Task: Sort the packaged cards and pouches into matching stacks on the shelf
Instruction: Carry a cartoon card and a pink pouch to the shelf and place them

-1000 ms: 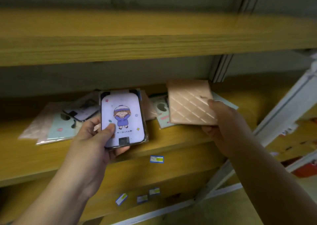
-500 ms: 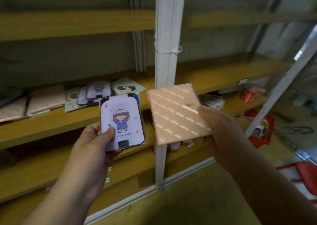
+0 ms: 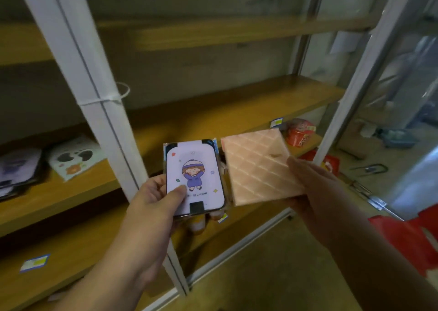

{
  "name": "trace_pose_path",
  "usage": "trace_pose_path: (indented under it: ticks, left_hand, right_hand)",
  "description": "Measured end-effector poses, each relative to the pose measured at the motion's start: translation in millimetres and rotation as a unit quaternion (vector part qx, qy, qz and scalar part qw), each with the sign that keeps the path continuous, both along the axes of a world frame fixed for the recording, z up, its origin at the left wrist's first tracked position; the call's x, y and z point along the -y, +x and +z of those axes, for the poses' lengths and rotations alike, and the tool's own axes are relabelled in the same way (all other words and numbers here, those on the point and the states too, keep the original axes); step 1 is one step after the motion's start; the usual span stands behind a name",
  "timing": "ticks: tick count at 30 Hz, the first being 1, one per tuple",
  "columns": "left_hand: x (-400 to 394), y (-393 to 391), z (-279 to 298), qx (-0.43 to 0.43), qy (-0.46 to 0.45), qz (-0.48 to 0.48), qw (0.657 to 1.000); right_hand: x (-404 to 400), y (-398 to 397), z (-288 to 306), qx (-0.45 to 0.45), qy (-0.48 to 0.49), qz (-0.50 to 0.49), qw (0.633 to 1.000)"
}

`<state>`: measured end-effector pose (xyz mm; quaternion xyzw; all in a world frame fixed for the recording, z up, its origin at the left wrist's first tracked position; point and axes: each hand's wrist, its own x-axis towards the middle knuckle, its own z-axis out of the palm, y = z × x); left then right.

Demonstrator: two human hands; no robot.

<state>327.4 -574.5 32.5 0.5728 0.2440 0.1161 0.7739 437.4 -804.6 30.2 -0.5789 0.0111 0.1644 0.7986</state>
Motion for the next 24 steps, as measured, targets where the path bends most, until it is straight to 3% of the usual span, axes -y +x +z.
trace_pose_path:
  ticks: [7,11,18,21,24]
  left_hand:
    - [17.9,140.6,-7.0,-0.023,-0.022,-0.042,0.999]
    - [21.7,215.5,-15.0,-0.036,0.003,0.010,0.999]
    - [13.2,324.4,-25.4,-0.040,0.175,0.066,0.982]
    - [17.1,354.6,-30.3,-0.078,0.230,0.054,0.969]
    - [23.3,371.7,-32.1,-0.108,0.300,0.045,0.947]
  right_hand:
    - [26.0,119.8,-2.4,0.000,-0.055,-0.025,0.998]
    - [29.1,184.1,-4.2,-0.014,-0.065,-0.041,0.997]
    - [36.9,274.7,-20.4,-0.013,-0.046,-0.018,0.999]
    - [37.4,313.2,-24.6,-0.004,-0.090,-0.003,0.996]
    - [39.1,350.4,-30.8,0.081,-0.174,0.038,0.981]
